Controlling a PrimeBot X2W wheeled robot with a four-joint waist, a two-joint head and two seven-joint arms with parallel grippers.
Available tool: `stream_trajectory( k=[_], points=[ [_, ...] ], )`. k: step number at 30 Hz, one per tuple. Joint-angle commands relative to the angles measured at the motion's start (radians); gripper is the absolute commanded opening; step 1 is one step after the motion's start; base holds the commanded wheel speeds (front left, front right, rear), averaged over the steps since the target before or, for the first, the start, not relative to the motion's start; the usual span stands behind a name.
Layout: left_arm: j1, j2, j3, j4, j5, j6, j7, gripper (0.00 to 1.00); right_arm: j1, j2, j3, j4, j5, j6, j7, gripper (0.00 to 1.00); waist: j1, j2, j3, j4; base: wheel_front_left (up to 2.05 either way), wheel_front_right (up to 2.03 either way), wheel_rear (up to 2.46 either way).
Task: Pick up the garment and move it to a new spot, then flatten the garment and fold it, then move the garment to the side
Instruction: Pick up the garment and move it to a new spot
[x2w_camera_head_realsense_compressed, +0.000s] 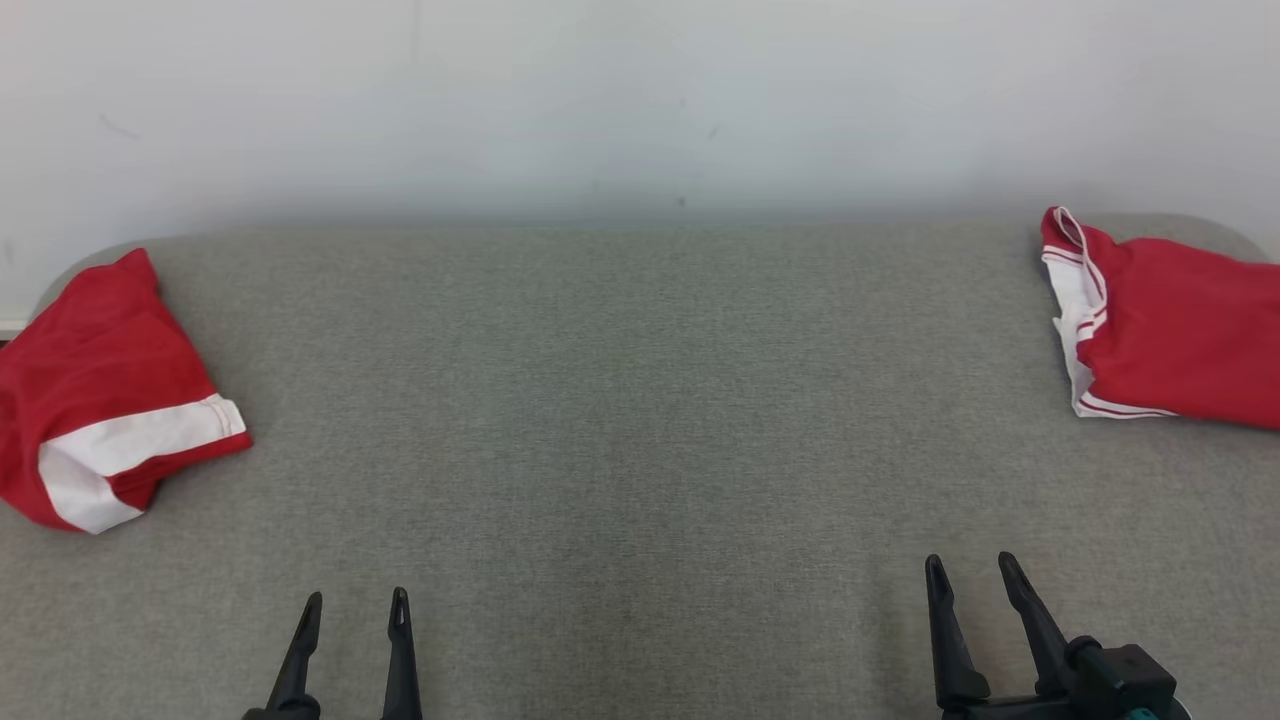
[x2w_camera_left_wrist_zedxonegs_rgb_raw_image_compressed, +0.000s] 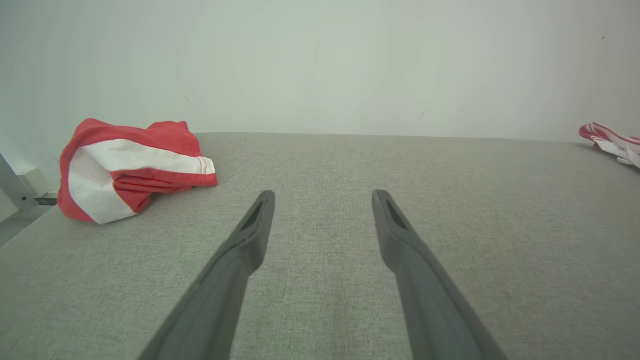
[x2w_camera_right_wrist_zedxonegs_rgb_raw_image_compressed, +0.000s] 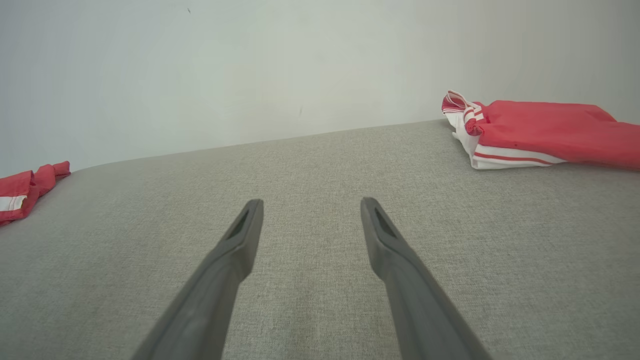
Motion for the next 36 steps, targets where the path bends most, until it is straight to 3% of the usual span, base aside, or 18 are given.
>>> stream_trajectory(
  k=[1,11,29,36],
  points=[
    [-0.011,0.000,0.000,-0.002,-0.008,0.007,-0.003,1.00,0.012,0.003,0.000,-0.002,-0.002,-0.003,0.000,1.00,0.0000,0.0000,-0.002,0.014,0.00,0.00,0.00],
    [-0.008,0.000,0.000,0.007,0.000,0.011,-0.003,1.00,0.032,0.003,-0.001,-0.010,0.004,-0.003,0.000,1.00,0.0000,0.0000,0.001,0.144,0.00,0.00,0.00],
    [0.025,0.000,0.020,0.018,-0.003,0.016,-0.003,1.00,0.057,0.003,0.004,-0.005,-0.012,-0.003,0.000,1.00,0.0000,0.0000,-0.001,0.456,0.00,0.00,0.00],
    [0.050,0.000,0.048,-0.005,-0.032,0.042,-0.003,1.00,0.018,0.002,0.034,0.008,-0.030,-0.003,0.000,1.00,0.0000,0.0000,0.022,0.492,0.00,0.00,0.00]
  ],
)
